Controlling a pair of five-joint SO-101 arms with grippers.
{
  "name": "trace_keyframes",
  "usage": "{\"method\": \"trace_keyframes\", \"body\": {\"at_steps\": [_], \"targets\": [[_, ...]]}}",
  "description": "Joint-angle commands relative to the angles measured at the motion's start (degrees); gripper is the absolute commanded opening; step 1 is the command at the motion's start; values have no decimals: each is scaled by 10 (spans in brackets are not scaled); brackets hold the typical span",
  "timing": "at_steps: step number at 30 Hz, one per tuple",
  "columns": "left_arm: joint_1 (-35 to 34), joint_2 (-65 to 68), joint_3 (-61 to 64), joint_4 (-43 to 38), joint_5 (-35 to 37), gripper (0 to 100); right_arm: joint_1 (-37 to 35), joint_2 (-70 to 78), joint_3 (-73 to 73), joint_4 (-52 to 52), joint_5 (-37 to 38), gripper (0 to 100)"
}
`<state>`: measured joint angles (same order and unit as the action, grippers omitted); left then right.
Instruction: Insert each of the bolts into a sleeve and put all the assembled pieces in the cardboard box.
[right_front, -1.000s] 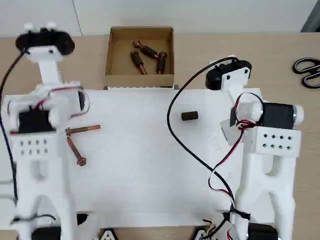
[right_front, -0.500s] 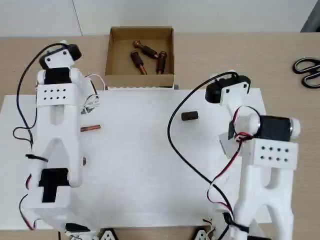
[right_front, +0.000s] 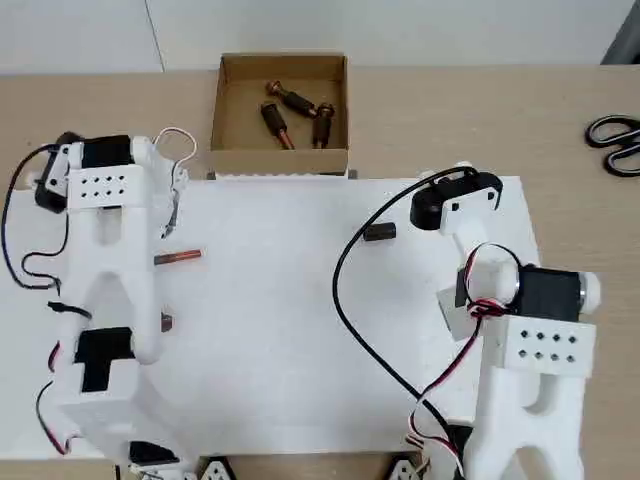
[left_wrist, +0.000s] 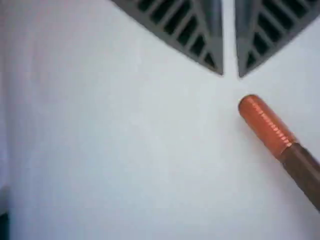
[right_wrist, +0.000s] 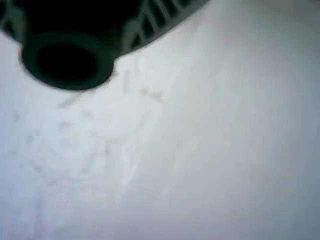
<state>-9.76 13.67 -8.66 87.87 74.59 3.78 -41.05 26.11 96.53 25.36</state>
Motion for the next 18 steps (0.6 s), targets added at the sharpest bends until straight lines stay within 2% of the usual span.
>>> {"method": "trace_keyframes", "body": {"at_steps": [1, 6, 13, 18], "targets": [[-17, 24, -22, -9, 23, 8, 5, -14, -2, -7, -3, 4], [-28, 62, -22, -9, 23, 11, 5, -14, -2, -5, -4, 4], [-25, 70, -22, -10, 23, 146, 5, -13, -1, -6, -5, 4], [-32, 71, -21, -8, 22, 152, 5, -9, -1, -7, -3, 4]]}}
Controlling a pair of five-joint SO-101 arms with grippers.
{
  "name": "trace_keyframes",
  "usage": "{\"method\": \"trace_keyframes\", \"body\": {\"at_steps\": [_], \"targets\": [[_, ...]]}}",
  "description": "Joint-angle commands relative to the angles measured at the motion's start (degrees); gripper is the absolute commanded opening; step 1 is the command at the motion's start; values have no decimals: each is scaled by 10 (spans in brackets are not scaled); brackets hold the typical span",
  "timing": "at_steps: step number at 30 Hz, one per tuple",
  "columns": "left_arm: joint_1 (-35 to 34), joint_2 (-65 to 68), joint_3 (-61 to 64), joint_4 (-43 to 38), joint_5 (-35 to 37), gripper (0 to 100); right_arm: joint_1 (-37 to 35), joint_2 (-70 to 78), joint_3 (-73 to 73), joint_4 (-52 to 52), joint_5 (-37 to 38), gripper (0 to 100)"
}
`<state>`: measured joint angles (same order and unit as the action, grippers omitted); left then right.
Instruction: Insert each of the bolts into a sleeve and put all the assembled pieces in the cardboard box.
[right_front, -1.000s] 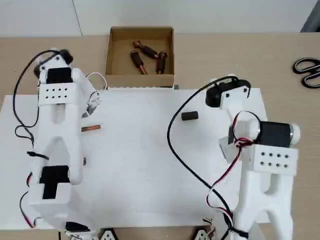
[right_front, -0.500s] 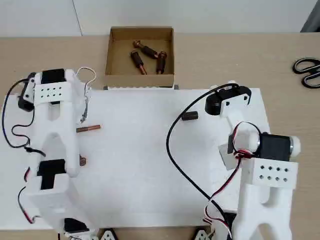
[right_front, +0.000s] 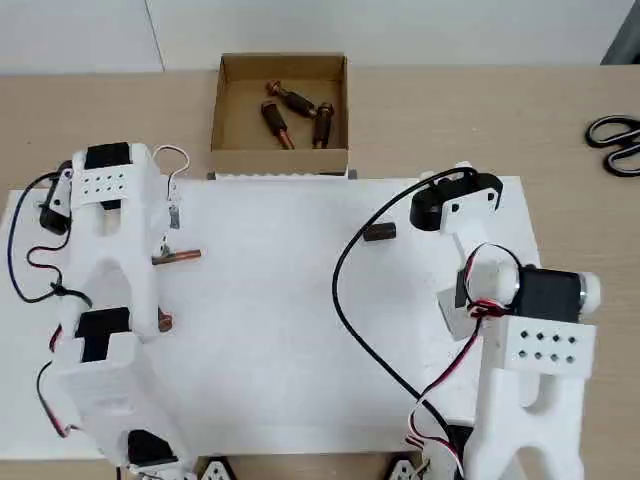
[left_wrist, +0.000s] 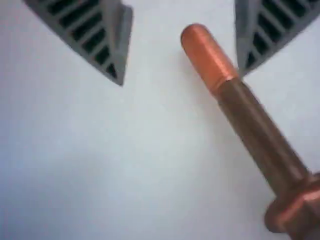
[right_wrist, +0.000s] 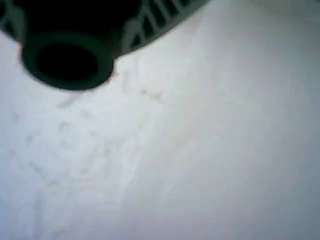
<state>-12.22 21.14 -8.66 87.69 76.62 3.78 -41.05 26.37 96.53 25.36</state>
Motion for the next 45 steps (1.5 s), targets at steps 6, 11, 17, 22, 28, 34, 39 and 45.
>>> {"method": "trace_keyframes", "body": {"at_steps": [6, 11, 17, 22, 28, 34, 39, 45], "targets": [[-18, -4, -7, -8, 2, 152, 5, -9, -4, -7, -3, 4], [-19, -4, 15, -13, 2, 152, 5, -9, -4, -7, -3, 4], [-19, -3, 17, -27, 2, 152, 5, -9, -4, -7, -3, 4], [-26, 33, 17, -26, 2, 152, 5, -9, -4, -7, -3, 4], [-62, 97, 15, -23, 2, 152, 5, -10, -4, -7, -3, 4], [-61, 105, 15, -22, 1, 152, 5, -9, -4, -7, -3, 4], [-62, 105, 15, -25, 2, 86, 5, -9, -4, -7, -3, 4], [-63, 105, 14, -24, 2, 6, 5, -9, -4, -7, -3, 4]]}}
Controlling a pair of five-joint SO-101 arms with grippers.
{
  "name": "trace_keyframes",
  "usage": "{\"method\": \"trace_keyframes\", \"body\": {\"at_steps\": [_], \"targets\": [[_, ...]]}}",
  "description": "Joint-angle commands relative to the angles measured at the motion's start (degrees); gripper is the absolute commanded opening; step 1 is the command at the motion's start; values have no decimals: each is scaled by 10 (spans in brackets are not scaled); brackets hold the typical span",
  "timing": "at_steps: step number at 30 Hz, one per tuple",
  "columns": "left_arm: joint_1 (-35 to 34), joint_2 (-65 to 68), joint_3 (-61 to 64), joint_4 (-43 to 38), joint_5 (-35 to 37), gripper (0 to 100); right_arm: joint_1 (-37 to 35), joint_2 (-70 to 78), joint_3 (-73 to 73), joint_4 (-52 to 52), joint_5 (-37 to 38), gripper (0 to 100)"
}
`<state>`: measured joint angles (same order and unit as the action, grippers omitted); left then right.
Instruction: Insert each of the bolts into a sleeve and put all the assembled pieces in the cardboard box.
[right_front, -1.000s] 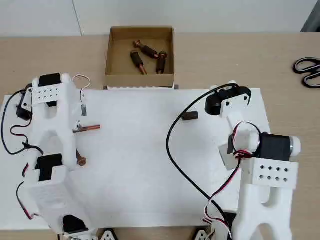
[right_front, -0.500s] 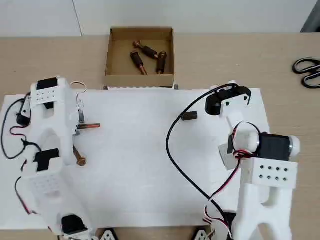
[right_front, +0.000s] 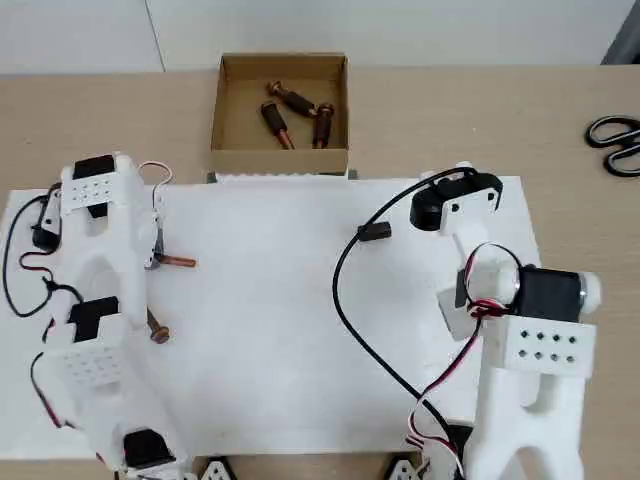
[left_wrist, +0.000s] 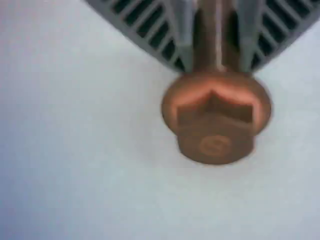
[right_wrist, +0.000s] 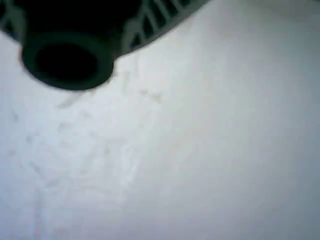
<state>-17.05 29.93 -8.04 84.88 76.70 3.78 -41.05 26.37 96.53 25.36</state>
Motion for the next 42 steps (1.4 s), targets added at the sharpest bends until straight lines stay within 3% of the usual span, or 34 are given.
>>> {"method": "trace_keyframes", "body": {"at_steps": [1, 6, 10, 14, 20, 27, 32, 42], "targets": [[-14, 18, 7, 5, 1, 6, 5, -9, -4, -7, -3, 4], [-12, 17, -5, 18, 1, 6, 5, -14, -4, -7, -3, 4], [-10, 17, -106, 100, -4, 6, 5, -14, -7, -7, -3, 4], [10, 17, -255, 156, -66, 6, 4, -15, -8, -7, -3, 4], [36, -7, -405, 156, -159, 6, 3, -15, -40, -6, -4, 4], [113, -74, -415, 156, -298, 6, 0, -15, -97, -4, -6, 4], [165, -120, -415, 156, -338, 7, 3, -29, -97, -2, -5, 4], [250, -271, -383, 156, -469, 6, -24, -249, 12, -22, -38, 4]]}}
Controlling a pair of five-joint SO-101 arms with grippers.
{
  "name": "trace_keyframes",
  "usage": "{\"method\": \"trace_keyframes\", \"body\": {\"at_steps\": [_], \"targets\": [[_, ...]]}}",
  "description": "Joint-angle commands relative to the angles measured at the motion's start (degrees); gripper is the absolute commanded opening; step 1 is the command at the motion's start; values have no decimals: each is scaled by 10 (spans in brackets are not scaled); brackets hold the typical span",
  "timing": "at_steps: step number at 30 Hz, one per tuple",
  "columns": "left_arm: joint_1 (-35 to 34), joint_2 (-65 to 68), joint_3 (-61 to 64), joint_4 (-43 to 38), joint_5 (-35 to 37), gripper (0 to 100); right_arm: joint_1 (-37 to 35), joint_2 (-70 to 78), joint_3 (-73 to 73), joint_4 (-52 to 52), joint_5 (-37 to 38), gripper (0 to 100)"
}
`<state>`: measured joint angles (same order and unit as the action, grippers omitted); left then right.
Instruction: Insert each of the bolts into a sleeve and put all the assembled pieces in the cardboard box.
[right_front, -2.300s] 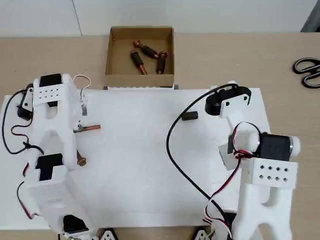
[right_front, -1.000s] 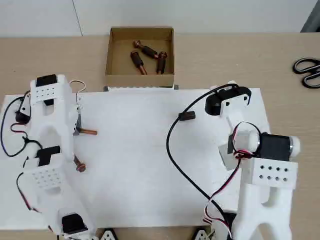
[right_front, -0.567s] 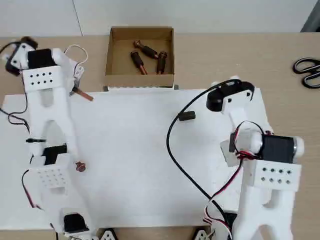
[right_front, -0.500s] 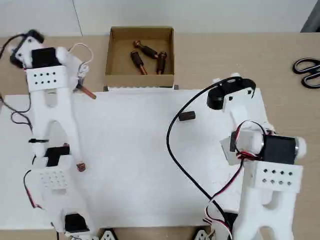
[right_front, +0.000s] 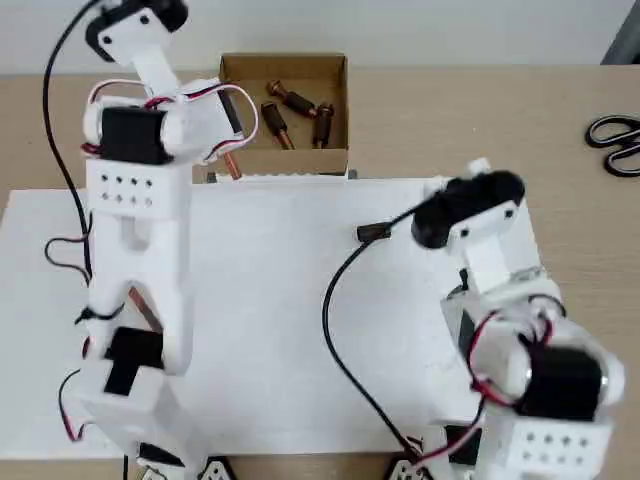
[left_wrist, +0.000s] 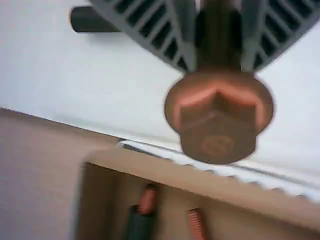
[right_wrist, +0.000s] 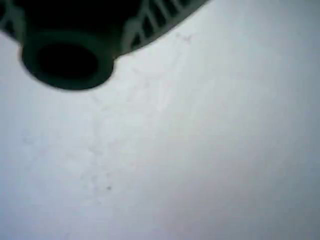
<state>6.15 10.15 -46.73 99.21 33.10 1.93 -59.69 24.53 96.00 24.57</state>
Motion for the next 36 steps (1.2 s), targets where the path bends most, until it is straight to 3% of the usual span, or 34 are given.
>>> {"method": "trace_keyframes", "body": {"at_steps": [1, 8, 17, 21, 28, 36], "targets": [[21, -90, 19, 12, -44, 6, -6, -89, 49, -25, -47, 4], [3, -207, 203, 7, -88, 6, -6, -269, 178, -106, -72, 4], [-33, -385, 502, -142, -119, 6, -12, -444, 375, -215, -72, 3], [-30, -503, 657, -244, -141, 6, -62, -436, 397, -247, -94, 3], [-33, -687, 883, -393, -105, 6, -242, -436, 443, -266, -199, 3], [-29, -871, 1077, -528, -84, 6, -340, -437, 542, -407, -246, 3]]}}
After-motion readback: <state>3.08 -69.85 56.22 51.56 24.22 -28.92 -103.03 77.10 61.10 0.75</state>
